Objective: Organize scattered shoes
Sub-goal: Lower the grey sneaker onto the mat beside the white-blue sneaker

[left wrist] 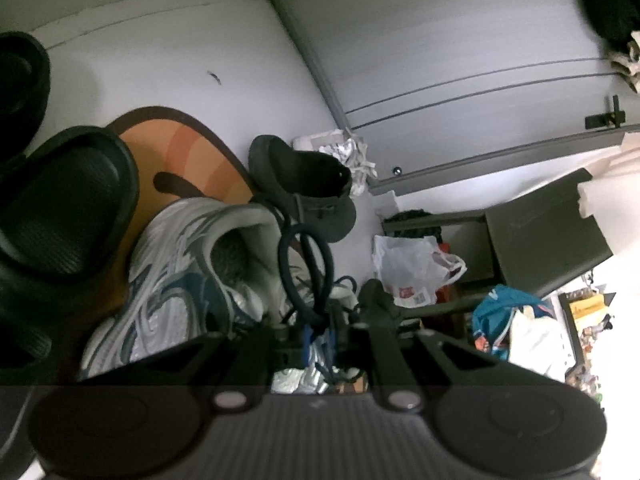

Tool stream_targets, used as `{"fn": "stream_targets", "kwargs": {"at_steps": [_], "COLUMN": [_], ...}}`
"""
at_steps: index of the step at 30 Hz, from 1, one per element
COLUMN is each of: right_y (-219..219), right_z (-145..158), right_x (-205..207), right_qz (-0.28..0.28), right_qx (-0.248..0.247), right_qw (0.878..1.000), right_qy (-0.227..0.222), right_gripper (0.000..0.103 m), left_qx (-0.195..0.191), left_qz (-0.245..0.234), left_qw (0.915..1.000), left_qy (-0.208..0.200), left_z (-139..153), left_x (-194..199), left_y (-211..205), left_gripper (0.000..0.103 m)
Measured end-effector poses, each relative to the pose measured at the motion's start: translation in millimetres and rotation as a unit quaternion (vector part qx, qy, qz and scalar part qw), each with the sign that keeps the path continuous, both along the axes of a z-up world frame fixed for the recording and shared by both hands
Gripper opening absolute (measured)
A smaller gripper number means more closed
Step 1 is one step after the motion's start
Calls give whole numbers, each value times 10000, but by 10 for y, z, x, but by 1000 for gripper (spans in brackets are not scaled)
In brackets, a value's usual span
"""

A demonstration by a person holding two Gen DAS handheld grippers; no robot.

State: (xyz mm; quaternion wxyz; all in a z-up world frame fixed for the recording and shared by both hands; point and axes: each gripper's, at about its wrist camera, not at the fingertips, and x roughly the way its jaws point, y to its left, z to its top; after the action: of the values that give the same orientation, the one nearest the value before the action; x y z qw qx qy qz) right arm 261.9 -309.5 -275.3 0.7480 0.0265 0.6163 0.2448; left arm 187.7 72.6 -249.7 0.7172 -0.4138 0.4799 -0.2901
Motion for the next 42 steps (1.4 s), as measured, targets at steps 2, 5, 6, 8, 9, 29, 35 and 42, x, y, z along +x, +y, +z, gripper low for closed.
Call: {"fn": "stream_targets", "kwargs": {"at_steps": [2, 5, 6, 8, 9, 29, 35, 42], "right_y": [0, 1, -11, -21, -18, 0, -33, -117], "right_z": [-13, -34, -30, -10, 6, 87, 90, 472], "right_x": [1, 20, 33, 42, 36, 21, 6, -239], "right_qz": [22, 30, 9, 39, 97, 49, -44, 166], "right_qx": [-1, 24, 62, 88, 72, -127, 3, 140], "right_qw": [10000, 10000, 9999, 9999, 9999, 9990, 9995, 9968], "right_qy": [11, 81, 117, 132, 107, -419, -324, -763], "right_gripper": [73, 73, 73, 73, 73, 59, 61, 75], "left_qx": [-19, 44, 106, 113, 96, 431, 664, 629], "left_qz": [-16, -29, -34, -51, -61, 403, 412, 174], "left_qw": [10000, 9997, 9996, 9995, 9994, 9982, 9966, 9971], "left_qy": [87, 228, 256, 303, 320, -110, -278, -388], "left_z": [-32, -85, -97, -115, -121, 182, 245, 311], "left_x": [12, 39, 48, 66, 70, 18, 44, 8], "left_y": [-16, -32, -33, -23, -18, 160, 151, 70], "left_gripper": [9, 10, 11, 13, 14, 64, 64, 64]}}
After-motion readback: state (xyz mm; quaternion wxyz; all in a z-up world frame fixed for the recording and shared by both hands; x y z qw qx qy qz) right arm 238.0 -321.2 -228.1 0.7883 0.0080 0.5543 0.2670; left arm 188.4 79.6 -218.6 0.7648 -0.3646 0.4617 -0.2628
